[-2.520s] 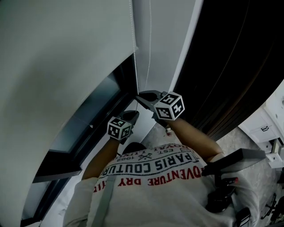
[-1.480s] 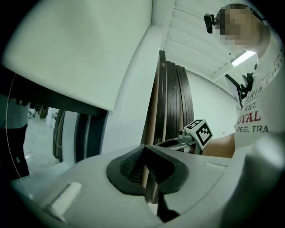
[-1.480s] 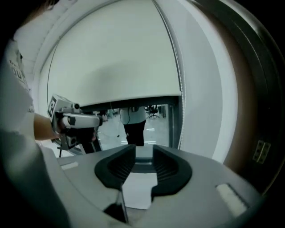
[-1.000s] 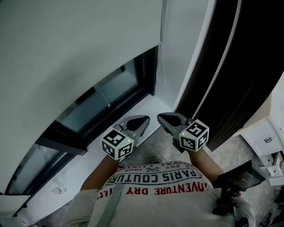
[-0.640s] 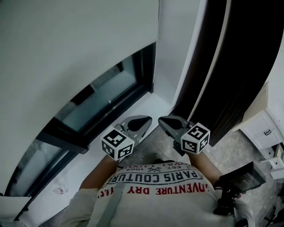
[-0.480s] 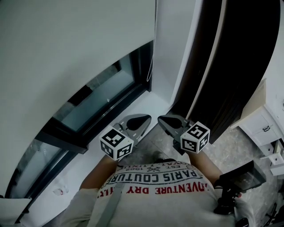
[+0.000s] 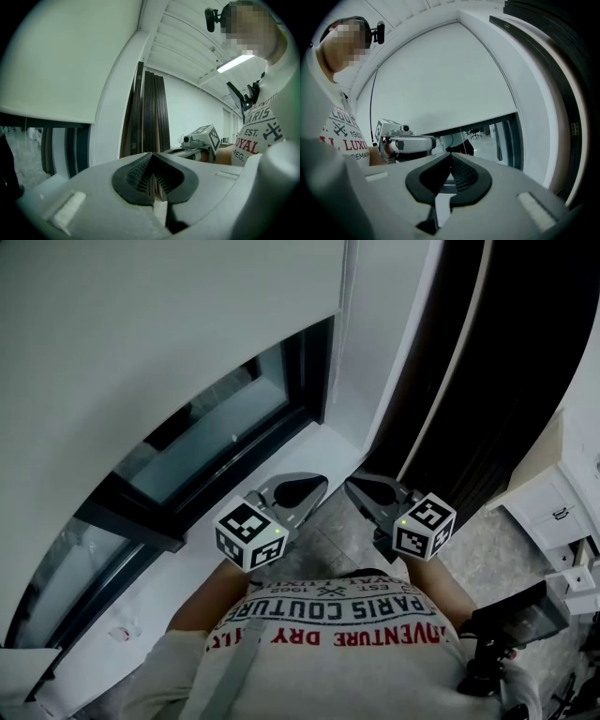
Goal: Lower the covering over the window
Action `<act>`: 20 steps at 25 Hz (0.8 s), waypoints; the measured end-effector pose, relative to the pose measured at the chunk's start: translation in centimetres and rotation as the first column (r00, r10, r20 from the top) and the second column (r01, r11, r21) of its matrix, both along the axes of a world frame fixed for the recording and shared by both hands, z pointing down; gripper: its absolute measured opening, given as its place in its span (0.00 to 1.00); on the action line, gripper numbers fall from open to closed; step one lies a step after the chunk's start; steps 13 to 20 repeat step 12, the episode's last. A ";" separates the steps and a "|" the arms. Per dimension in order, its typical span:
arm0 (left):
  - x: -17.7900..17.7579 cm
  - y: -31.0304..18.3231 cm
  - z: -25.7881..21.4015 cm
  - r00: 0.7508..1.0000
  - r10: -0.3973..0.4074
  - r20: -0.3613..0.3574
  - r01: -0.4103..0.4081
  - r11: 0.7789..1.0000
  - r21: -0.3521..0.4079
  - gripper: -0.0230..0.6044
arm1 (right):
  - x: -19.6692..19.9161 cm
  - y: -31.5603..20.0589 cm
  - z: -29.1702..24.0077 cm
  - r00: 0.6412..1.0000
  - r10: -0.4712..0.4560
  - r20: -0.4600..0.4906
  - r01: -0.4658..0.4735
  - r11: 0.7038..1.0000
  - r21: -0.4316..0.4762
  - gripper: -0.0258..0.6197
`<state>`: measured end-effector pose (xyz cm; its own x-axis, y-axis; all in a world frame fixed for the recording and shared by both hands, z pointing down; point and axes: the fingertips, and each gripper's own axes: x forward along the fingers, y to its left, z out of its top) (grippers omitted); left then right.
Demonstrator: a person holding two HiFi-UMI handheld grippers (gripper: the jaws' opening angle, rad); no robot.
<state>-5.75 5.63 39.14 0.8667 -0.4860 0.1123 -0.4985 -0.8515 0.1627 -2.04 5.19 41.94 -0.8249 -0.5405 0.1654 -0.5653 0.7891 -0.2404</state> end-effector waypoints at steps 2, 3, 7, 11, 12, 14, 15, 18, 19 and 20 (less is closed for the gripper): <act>0.5 -0.1 0.0 1.000 0.008 0.000 -0.008 1.000 -0.003 0.04 | 0.3 -0.1 -0.1 1.000 0.001 -0.004 -0.001 1.000 -0.002 0.04; 0.7 -0.1 -0.1 1.000 0.011 0.000 -0.011 1.000 -0.005 0.04 | 0.4 -0.1 -0.1 1.000 0.001 -0.005 -0.001 1.000 -0.004 0.04; 0.7 -0.1 -0.5 1.000 0.018 -0.009 -0.018 1.000 0.002 0.04 | 0.6 -0.3 -0.5 1.000 0.013 -0.008 -0.013 1.000 0.005 0.04; 0.4 0.0 -0.4 1.000 0.023 -0.008 -0.023 1.000 0.003 0.04 | 0.3 -0.3 -0.6 1.000 0.026 -0.012 -0.026 1.000 0.011 0.04; 0.3 0.0 -0.3 1.000 0.024 -0.007 -0.024 1.000 0.002 0.04 | 0.2 -0.3 -0.6 1.000 0.029 -0.012 -0.029 1.000 0.012 0.04; 0.3 0.0 -0.3 1.000 0.024 -0.007 -0.024 1.000 0.002 0.04 | 0.2 -0.3 -0.6 1.000 0.029 -0.012 -0.029 1.000 0.012 0.04; 0.3 0.0 -0.3 1.000 0.024 -0.007 -0.024 1.000 0.002 0.04 | 0.2 -0.3 -0.6 1.000 0.029 -0.012 -0.029 1.000 0.012 0.04; 0.3 0.0 -0.3 1.000 0.024 -0.007 -0.024 1.000 0.002 0.04 | 0.2 -0.3 -0.6 1.000 0.029 -0.012 -0.029 1.000 0.012 0.04; 0.3 0.0 -0.3 1.000 0.024 -0.007 -0.024 1.000 0.002 0.04 | 0.2 -0.3 -0.6 1.000 0.029 -0.012 -0.029 1.000 0.012 0.04; 0.3 0.0 -0.3 1.000 0.024 -0.007 -0.024 1.000 0.002 0.04 | 0.2 -0.3 -0.6 1.000 0.029 -0.012 -0.029 1.000 0.012 0.04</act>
